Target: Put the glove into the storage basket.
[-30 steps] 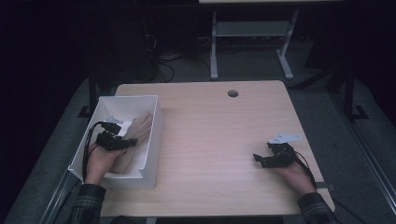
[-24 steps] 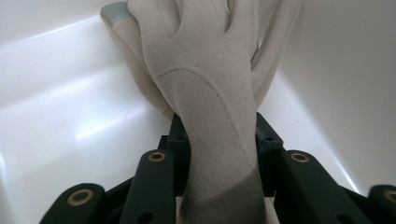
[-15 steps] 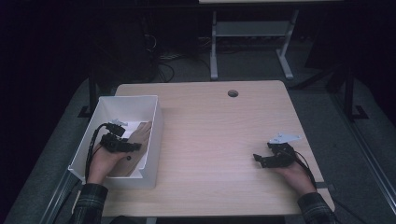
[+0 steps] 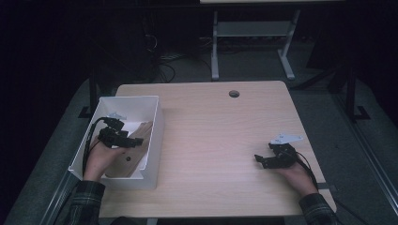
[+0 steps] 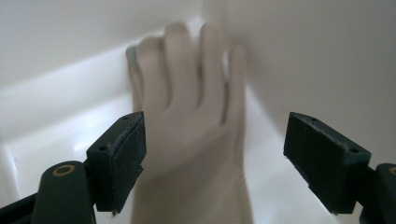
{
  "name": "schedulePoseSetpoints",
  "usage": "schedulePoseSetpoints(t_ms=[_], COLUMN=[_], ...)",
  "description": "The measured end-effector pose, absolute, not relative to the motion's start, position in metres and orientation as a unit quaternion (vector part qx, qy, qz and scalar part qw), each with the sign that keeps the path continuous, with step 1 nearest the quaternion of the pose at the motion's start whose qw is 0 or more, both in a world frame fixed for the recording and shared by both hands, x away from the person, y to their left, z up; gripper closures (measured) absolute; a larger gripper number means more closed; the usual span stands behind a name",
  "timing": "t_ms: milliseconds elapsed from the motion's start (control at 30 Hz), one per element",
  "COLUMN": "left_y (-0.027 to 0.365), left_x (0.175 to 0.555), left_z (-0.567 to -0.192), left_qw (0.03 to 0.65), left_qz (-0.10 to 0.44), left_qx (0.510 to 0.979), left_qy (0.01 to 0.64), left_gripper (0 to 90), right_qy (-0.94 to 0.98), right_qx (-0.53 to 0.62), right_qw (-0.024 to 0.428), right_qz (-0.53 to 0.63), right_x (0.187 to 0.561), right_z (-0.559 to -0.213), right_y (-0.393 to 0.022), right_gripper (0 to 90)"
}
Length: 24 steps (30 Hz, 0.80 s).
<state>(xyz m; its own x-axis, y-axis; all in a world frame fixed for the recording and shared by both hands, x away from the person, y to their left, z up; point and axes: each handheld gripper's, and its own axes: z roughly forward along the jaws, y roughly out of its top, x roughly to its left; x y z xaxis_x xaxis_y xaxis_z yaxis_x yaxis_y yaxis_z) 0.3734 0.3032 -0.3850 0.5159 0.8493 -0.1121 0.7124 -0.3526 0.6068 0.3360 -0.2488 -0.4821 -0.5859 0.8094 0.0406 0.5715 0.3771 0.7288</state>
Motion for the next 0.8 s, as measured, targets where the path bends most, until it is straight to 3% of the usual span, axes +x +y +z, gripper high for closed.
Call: schedulePoseSetpoints(t_ms=[467, 800], left_y=[0.281, 0.239], left_x=[0.377, 0.379], left_z=[-0.328, -0.306], left_qw=[0.355, 0.396], left_qz=[0.122, 0.109], left_qx=[0.816, 0.814], left_qy=[0.439, 0.411], left_gripper=[20.5, 20.6], right_qy=[0.814, 0.814], right_qx=[0.424, 0.42], right_qw=[0.164, 0.164], right_qz=[0.362, 0.365], right_x=[0.336, 0.336], right_z=[-0.482, -0.482], right_y=[-0.249, -0.248], right_gripper=[19.0, 19.0])
